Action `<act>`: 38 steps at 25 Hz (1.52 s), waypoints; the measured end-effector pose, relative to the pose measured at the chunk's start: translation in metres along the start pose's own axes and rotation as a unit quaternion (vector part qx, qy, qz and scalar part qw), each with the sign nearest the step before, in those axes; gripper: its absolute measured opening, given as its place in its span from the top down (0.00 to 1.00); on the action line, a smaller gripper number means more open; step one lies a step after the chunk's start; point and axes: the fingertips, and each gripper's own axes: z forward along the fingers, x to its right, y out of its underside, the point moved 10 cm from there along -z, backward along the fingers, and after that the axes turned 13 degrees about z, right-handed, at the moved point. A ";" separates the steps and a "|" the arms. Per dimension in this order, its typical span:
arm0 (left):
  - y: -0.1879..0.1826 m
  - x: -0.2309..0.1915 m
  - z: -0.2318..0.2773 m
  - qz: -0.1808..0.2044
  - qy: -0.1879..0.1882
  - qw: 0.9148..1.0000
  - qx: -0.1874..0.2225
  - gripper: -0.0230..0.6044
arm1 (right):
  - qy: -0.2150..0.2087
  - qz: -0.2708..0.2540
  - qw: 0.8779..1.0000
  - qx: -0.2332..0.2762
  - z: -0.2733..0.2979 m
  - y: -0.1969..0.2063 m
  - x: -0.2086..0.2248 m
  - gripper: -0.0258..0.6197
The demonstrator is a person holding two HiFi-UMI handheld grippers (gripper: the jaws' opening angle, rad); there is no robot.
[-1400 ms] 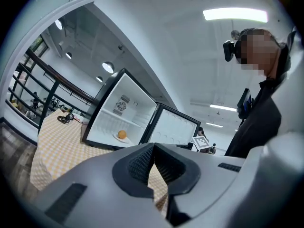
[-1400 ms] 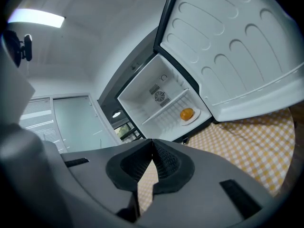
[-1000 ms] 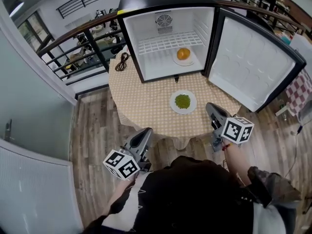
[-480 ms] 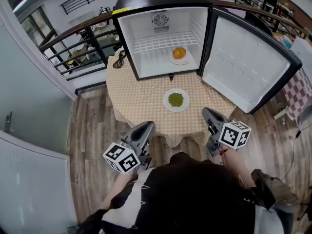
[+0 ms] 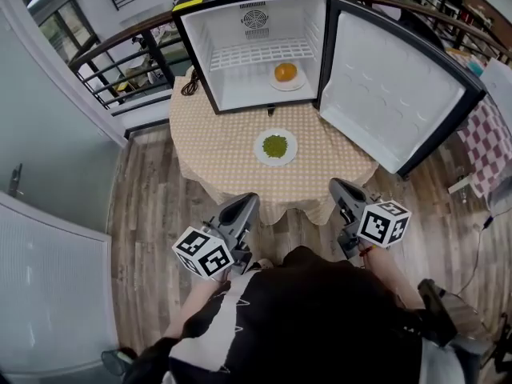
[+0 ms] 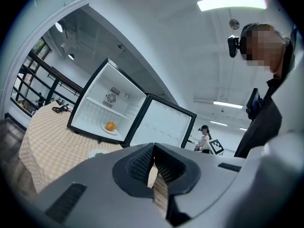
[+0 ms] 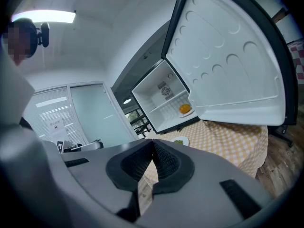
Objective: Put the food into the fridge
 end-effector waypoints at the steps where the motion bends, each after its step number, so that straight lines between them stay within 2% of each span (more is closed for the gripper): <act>1: 0.002 0.006 0.000 -0.001 -0.002 1.000 0.000 0.94 | -0.003 0.000 1.000 -0.001 -0.007 0.001 0.000 0.94; 10: 0.025 0.067 -0.004 -0.011 -0.024 1.000 -0.001 0.94 | -0.015 0.000 1.000 -0.020 -0.068 0.014 0.011 0.94; 19: 0.047 0.121 -0.011 -0.014 -0.036 0.999 -0.004 0.94 | -0.035 -0.015 0.998 -0.047 -0.106 0.034 0.019 0.94; 27: 0.052 0.138 -0.014 -0.011 -0.046 0.999 -0.003 0.94 | -0.038 -0.024 0.998 -0.051 -0.118 0.037 0.025 0.94; 34: 0.059 0.152 -0.018 -0.007 -0.045 0.999 -0.011 0.94 | -0.036 -0.006 0.998 -0.047 -0.128 0.039 0.035 0.94; 38: 0.059 0.153 -0.001 -0.008 -0.051 0.999 -0.009 0.94 | -0.037 0.000 0.998 -0.053 -0.126 0.026 0.049 0.94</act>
